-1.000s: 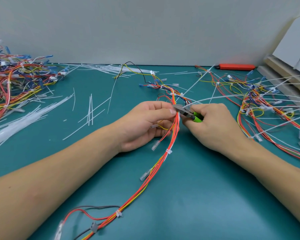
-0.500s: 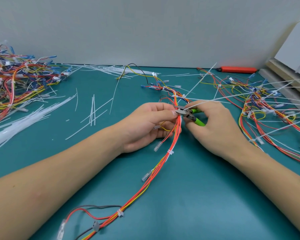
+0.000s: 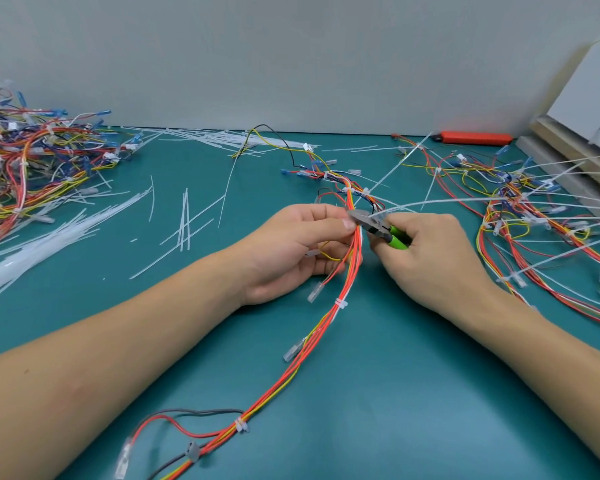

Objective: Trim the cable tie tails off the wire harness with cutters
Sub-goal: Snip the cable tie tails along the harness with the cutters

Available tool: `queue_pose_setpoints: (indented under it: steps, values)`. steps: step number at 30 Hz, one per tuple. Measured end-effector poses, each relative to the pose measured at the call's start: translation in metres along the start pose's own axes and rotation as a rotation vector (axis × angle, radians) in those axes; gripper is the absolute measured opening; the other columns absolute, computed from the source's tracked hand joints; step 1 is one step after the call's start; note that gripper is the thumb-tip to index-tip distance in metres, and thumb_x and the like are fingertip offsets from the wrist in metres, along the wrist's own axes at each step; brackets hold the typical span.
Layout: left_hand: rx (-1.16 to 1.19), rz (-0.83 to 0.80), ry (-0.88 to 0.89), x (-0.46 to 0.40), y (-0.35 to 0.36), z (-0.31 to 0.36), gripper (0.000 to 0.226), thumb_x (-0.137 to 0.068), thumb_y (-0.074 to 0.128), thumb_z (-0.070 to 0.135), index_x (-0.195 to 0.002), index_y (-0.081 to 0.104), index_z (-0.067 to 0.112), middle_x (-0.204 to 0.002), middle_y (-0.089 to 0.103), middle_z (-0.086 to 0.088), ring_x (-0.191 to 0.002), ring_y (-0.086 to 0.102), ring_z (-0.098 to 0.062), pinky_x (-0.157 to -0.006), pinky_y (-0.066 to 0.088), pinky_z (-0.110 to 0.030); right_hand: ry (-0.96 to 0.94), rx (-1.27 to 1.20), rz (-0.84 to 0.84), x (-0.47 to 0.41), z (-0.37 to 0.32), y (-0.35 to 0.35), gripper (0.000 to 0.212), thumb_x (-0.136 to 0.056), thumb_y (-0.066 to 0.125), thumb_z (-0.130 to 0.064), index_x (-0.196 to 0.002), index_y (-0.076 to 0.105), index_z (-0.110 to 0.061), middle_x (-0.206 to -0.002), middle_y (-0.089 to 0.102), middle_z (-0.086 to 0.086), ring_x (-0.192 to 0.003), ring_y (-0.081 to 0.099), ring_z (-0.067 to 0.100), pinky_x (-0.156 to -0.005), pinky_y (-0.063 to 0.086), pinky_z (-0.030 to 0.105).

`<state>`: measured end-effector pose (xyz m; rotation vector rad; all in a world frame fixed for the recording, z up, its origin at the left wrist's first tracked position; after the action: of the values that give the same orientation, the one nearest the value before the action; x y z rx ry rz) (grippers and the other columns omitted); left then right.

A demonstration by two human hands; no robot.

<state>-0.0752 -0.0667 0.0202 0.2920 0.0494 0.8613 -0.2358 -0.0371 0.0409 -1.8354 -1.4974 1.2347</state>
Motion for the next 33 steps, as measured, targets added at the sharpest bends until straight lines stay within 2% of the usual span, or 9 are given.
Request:
queue_pose_setpoints:
  steps: [3, 5, 7, 14, 19, 23, 26, 29, 33]
  values:
    - [0.001, 0.007, -0.001, 0.0004, 0.0001, 0.0005, 0.009, -0.099, 0.057, 0.01, -0.096, 0.065, 0.011, -0.08, 0.07, -0.003, -0.067, 0.063, -0.013, -0.071, 0.054, -0.027, -0.041, -0.049, 0.014, -0.0007, -0.0044, -0.0017, 0.006, -0.085, 0.068, -0.025, -0.084, 0.072, -0.02, -0.074, 0.066, -0.005, -0.077, 0.059, 0.021, -0.076, 0.051, 0.04]
    - [0.004, 0.009, -0.003, 0.0005, 0.0004, 0.0008, 0.008, -0.099, 0.057, 0.009, -0.096, 0.065, 0.011, -0.079, 0.07, -0.002, -0.066, 0.064, -0.013, -0.069, 0.053, -0.025, -0.067, -0.021, 0.021, -0.0014, -0.0061, -0.0013, 0.014, -0.085, 0.073, -0.02, -0.097, 0.076, -0.024, -0.095, 0.072, -0.01, -0.1, 0.062, 0.018, -0.095, 0.047, 0.034]
    - [0.01, 0.011, -0.006, 0.0009, 0.0006, 0.0011, 0.006, -0.098, 0.057, 0.01, -0.099, 0.063, 0.009, -0.078, 0.071, -0.002, -0.066, 0.064, -0.013, -0.068, 0.053, -0.024, -0.052, -0.029, 0.04, -0.0015, -0.0039, -0.0028, 0.024, -0.083, 0.075, -0.019, -0.105, 0.074, -0.026, -0.105, 0.067, -0.015, -0.111, 0.057, 0.014, -0.099, 0.038, 0.024]
    - [0.005, 0.009, -0.001, 0.0008, 0.0, 0.0007, 0.006, -0.098, 0.057, 0.01, -0.1, 0.063, 0.008, -0.081, 0.07, -0.003, -0.066, 0.064, -0.011, -0.069, 0.054, -0.025, -0.038, -0.052, 0.019, -0.0034, -0.002, -0.0024, 0.018, -0.083, 0.073, -0.02, -0.099, 0.074, -0.028, -0.096, 0.069, -0.013, -0.098, 0.061, 0.013, -0.09, 0.046, 0.029]
    - [-0.024, -0.016, 0.003, 0.0008, 0.001, 0.0008, 0.01, -0.099, 0.057, 0.011, -0.092, 0.065, 0.011, -0.08, 0.066, -0.002, -0.068, 0.06, -0.013, -0.069, 0.052, -0.025, -0.008, -0.053, 0.004, -0.0023, 0.0016, 0.0002, 0.016, -0.083, 0.063, -0.031, -0.077, 0.066, -0.017, -0.06, 0.053, 0.0, -0.063, 0.049, 0.024, -0.062, 0.049, 0.043]
    - [-0.023, -0.018, 0.002, 0.0009, 0.0009, 0.0014, 0.013, -0.098, 0.058, 0.01, -0.088, 0.065, 0.013, -0.078, 0.066, -0.001, -0.066, 0.058, -0.012, -0.07, 0.052, -0.026, -0.019, -0.019, -0.029, -0.0031, 0.0031, 0.0028, 0.024, -0.089, 0.065, -0.028, -0.071, 0.057, -0.014, -0.056, 0.044, 0.001, -0.06, 0.041, 0.024, -0.058, 0.045, 0.043]
    - [-0.026, -0.01, 0.004, 0.0012, 0.0008, 0.0017, 0.016, -0.099, 0.057, 0.01, -0.087, 0.067, 0.014, -0.078, 0.067, -0.001, -0.067, 0.06, -0.013, -0.069, 0.05, -0.026, -0.037, -0.051, -0.014, -0.002, 0.0016, 0.0013, 0.019, -0.088, 0.068, -0.026, -0.072, 0.06, -0.021, -0.059, 0.05, -0.002, -0.061, 0.045, 0.021, -0.059, 0.043, 0.038]
    - [-0.022, 0.008, -0.001, 0.0011, 0.0011, 0.001, 0.014, -0.098, 0.058, 0.01, -0.09, 0.068, 0.014, -0.079, 0.067, -0.002, -0.069, 0.055, -0.015, -0.062, 0.044, -0.024, -0.095, -0.044, 0.017, -0.0019, -0.0047, -0.0018, 0.004, -0.086, 0.072, -0.021, -0.088, 0.075, -0.024, -0.078, 0.068, -0.007, -0.082, 0.06, 0.02, -0.079, 0.048, 0.035]
    - [0.005, 0.026, -0.007, 0.0013, 0.0011, 0.0012, 0.009, -0.097, 0.059, 0.01, -0.096, 0.068, 0.012, -0.086, 0.07, -0.004, -0.07, 0.055, -0.015, -0.059, 0.04, -0.022, -0.087, -0.034, 0.016, -0.0027, -0.0049, -0.0017, 0.026, -0.084, 0.073, -0.019, -0.108, 0.077, -0.027, -0.109, 0.072, -0.009, -0.116, 0.06, 0.021, -0.105, 0.043, 0.033]
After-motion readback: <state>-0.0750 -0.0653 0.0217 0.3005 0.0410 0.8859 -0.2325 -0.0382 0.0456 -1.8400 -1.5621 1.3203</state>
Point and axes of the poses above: each hand's wrist, its own x-axis away from the middle knuckle, its own y-axis out of the palm, z = x × y, the point moved 6 cm from there along -x, towards the middle knuckle
